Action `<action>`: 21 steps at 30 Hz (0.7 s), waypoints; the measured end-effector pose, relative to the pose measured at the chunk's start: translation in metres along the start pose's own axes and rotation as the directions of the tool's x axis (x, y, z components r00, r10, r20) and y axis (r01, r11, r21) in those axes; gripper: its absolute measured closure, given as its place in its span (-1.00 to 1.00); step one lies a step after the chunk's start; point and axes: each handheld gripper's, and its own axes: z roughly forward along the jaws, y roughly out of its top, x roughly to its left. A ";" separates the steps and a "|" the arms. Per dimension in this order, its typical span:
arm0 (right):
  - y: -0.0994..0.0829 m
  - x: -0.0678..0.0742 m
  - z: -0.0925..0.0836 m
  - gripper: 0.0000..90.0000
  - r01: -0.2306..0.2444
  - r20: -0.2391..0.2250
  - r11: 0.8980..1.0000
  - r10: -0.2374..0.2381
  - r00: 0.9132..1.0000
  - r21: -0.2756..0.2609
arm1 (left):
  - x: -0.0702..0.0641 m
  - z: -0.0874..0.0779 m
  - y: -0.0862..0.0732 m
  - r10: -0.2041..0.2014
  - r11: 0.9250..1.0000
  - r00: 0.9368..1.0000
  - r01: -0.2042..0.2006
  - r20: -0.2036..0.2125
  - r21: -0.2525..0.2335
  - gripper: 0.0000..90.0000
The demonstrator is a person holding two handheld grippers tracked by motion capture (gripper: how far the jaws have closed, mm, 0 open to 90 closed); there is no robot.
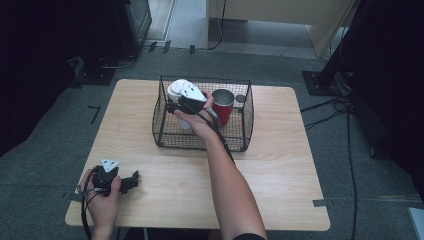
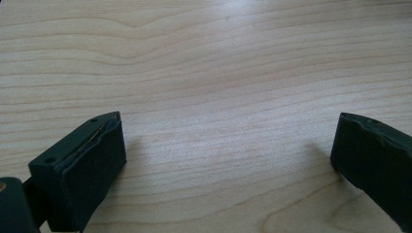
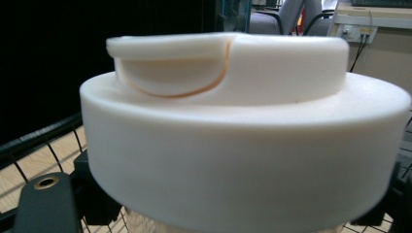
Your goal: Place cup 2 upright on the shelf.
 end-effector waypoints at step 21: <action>-0.008 -0.011 -0.001 -0.66 0.003 -0.032 1.000 -0.002 0.999 0.014 | -0.001 0.000 0.000 0.018 1.000 1.000 -0.018 0.014 0.001 -1.00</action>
